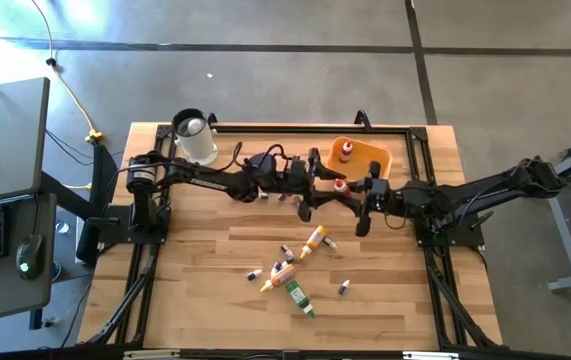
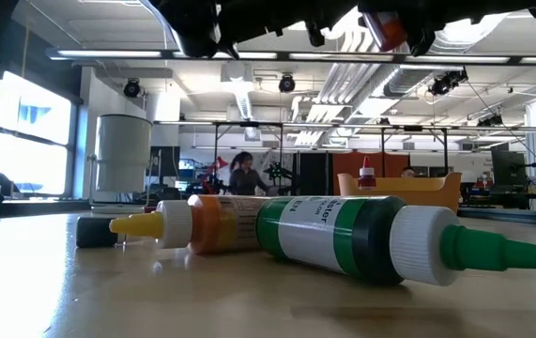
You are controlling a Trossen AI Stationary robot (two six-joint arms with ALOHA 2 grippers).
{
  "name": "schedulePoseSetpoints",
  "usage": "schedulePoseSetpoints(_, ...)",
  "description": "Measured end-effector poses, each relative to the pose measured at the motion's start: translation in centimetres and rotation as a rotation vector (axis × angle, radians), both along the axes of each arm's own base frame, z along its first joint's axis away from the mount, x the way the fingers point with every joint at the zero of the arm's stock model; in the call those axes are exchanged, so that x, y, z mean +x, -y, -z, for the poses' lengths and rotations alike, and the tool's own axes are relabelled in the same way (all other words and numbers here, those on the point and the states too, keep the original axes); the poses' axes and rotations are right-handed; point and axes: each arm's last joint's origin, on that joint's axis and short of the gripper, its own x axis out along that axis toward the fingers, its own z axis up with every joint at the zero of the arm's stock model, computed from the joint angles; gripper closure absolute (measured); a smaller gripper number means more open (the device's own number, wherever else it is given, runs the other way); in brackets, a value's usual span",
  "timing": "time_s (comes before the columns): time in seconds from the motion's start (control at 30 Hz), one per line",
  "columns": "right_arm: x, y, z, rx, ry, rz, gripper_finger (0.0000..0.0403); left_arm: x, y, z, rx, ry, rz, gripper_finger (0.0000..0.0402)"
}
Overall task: Pick & Place food coloring
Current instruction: Put the large orange food coloring bottle into the yellow bin
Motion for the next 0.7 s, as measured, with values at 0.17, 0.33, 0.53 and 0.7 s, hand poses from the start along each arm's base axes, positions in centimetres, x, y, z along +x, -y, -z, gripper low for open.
schedulePoseSetpoints(0.17, 0.33, -0.05, -0.01, -0.025, 0.014, -0.001, 0.0274, 0.27, -0.04, -0.04, -0.004, -0.037, -0.004, 0.0193)
schedulePoseSetpoints(0.33, 0.73, -0.11, 0.25, -0.041, 0.007, -0.003, 0.0274, 0.24, -0.03, -0.11, 0.006, -0.027, -0.007, 0.0202)
schedulePoseSetpoints(0.53, 0.90, -0.13, 0.15, -0.073, 0.020, 0.003, 0.0274, 0.24, -0.04, -0.10, 0.018, -0.026, -0.014, 0.0259)
schedulePoseSetpoints(0.7, 0.89, -0.08, 0.16, -0.069, 0.019, 0.015, 0.0274, 0.24, -0.08, -0.10, 0.045, -0.023, -0.026, 0.0304)
